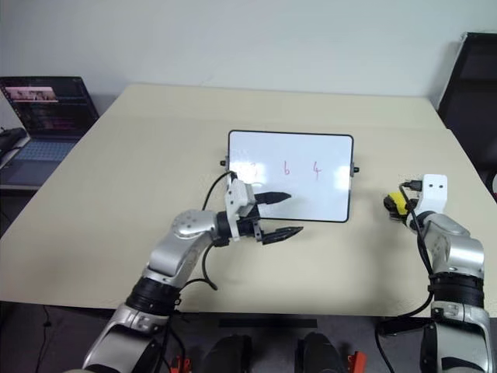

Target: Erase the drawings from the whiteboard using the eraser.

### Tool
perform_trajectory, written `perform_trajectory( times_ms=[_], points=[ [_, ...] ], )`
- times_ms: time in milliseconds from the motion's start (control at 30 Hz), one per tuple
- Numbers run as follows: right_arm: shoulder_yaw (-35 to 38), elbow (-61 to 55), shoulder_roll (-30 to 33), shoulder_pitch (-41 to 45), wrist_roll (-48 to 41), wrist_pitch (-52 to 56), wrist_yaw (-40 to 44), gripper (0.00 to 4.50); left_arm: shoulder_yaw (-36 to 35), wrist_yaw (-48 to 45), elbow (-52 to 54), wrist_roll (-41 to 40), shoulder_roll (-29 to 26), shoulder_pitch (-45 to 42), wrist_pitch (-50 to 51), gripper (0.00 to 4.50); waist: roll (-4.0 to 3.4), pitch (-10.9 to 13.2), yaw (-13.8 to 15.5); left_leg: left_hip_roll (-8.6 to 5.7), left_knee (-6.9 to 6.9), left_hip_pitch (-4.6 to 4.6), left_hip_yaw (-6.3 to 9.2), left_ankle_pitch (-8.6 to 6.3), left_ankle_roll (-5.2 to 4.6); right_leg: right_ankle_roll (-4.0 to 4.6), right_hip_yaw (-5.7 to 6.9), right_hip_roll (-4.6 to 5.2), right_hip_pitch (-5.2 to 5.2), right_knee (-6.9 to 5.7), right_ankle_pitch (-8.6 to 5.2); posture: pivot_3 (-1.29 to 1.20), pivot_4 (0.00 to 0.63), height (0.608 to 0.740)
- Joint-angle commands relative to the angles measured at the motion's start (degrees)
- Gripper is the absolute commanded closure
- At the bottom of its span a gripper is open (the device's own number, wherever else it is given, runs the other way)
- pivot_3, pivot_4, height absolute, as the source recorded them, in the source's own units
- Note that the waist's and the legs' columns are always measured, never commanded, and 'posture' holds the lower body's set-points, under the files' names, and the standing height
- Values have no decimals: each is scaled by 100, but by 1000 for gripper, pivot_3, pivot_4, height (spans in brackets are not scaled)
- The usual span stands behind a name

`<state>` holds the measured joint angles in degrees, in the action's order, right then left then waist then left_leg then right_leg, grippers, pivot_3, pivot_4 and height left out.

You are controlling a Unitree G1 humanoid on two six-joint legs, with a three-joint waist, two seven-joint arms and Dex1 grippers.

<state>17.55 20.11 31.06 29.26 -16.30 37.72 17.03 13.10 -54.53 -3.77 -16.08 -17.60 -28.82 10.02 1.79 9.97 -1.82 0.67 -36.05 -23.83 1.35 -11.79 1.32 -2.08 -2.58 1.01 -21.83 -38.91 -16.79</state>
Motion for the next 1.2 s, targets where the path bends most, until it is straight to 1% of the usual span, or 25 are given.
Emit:
perform_trajectory(
  times_ms=[33, 333, 367, 400, 500, 633, 667, 700, 1067, 1200],
  points=[
    [-56, 249, 93, 210, 101, -293, 128, 18, -131, 103, 381, -9, -65, 56, 19, 0, 0, 0, 0, 0, 0, 0, 0, 0, 0, 0, 0, 0, 0, 0, 0, 0, 150, 740],
    [-16, 689, 121, 340, 173, -521, 176, 18, -148, 294, 573, -71, -87, 145, 117, 0, -2, 1, 1, 0, 0, 0, 0, 0, 0, 0, 0, 1, 0, 0, 0, 0, 150, 740],
    [0, 696, 133, 334, 171, -528, 175, 372, -147, 298, 558, -69, -82, 124, 115, 0, -2, 1, 1, 1, 0, 0, 1, 0, 0, 0, 0, 1, 0, 0, 0, 0, 150, 740],
    [27, 693, 137, 331, 161, -527, 162, 557, -145, 305, 533, -62, -71, 97, 108, 0, -3, 1, 1, 1, 0, 0, 1, 0, 0, 0, 0, 1, 0, -1, 0, 0, 150, 740],
    [61, 667, 153, 322, 147, -520, 154, 1569, -141, 330, 491, -51, -36, 52, 98, 0, -3, 2, 1, 0, 0, 0, 0, 0, 0, 0, 0, 1, 0, -1, 0, 0, 150, 740],
    [109, 672, 184, 332, 144, -546, 122, 3089, -129, 336, 473, -52, -13, 42, 88, 0, -3, 2, 1, 0, 0, 0, 0, 0, 0, 0, 0, 1, 0, 0, 0, 0, 150, 740],
    [111, 670, 188, 332, 144, -549, 121, 3264, -130, 331, 472, -54, -17, 43, 86, 0, -3, 2, 1, 0, 0, 0, 0, 0, 0, 0, 0, 1, 0, 0, 0, 0, 150, 740],
    [110, 664, 191, 331, 143, -550, 120, 3315, -132, 327, 472, -55, -20, 44, 85, 0, -3, 2, 1, 0, 0, 0, 0, 0, 0, 0, 0, 1, 0, 0, 0, 0, 150, 740],
    [24, 487, 209, 364, 262, -596, -10, 3317, -198, 384, 418, -14, -65, -34, 61, 0, -4, 3, 1, 0, 0, 0, 0, 0, 0, 0, 0, 1, 0, 0, 0, 0, 150, 740],
    [-70, -175, 166, 373, 330, -779, -97, 3317, -325, 791, 425, 175, -80, -40, 52, 0, -13, 8, -6, 0, 0, 0, 1, 0, 0, 0, -2, 1, -1, -1, 0, 0, 150, 740]
  ],
)
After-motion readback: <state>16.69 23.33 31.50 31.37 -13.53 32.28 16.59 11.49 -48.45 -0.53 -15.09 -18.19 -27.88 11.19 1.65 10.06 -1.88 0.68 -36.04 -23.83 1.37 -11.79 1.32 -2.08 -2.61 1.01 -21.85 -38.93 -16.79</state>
